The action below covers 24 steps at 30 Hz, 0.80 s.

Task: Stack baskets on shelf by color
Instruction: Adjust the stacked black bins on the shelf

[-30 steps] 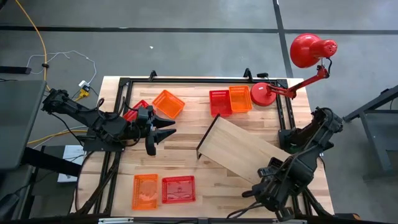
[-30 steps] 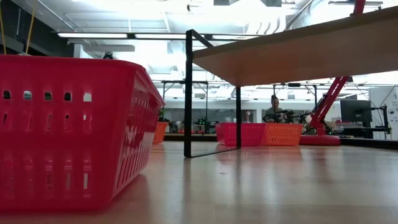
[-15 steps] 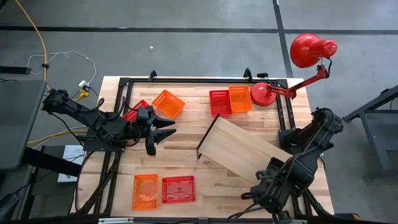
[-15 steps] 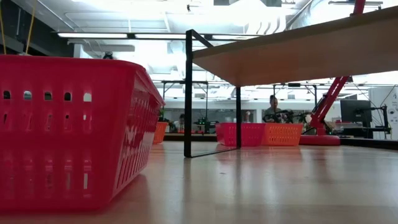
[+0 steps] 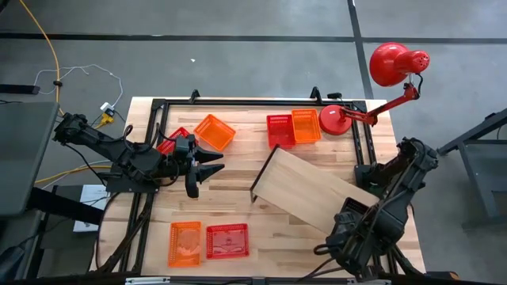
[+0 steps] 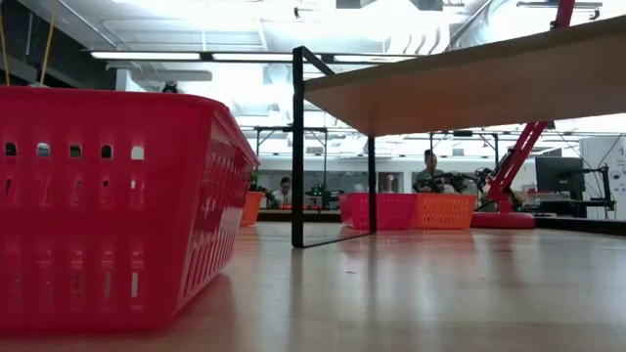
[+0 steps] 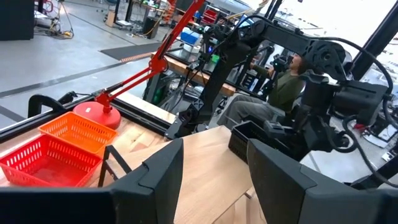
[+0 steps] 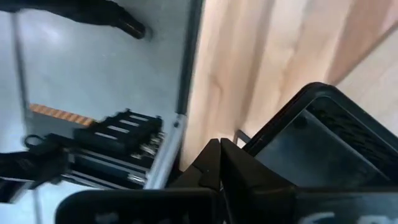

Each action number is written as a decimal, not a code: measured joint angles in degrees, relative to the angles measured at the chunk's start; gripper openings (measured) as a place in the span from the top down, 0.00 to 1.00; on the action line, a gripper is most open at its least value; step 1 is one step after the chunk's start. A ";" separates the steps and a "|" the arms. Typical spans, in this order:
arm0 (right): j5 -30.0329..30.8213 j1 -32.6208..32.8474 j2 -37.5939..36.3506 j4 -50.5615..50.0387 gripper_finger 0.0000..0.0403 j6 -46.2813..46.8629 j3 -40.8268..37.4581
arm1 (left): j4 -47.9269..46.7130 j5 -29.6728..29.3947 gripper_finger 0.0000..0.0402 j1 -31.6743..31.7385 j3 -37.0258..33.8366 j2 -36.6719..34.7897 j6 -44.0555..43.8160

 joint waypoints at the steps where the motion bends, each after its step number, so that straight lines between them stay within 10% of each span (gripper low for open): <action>1: 0.40 0.00 -0.02 -0.87 1.00 -0.28 0.00 | 0.00 0.00 0.59 -0.02 0.00 0.00 0.00; 24: 4.93 -2.02 -2.68 -13.18 1.00 12.41 10.50 | -0.02 -0.11 0.59 0.00 0.00 0.00 -0.02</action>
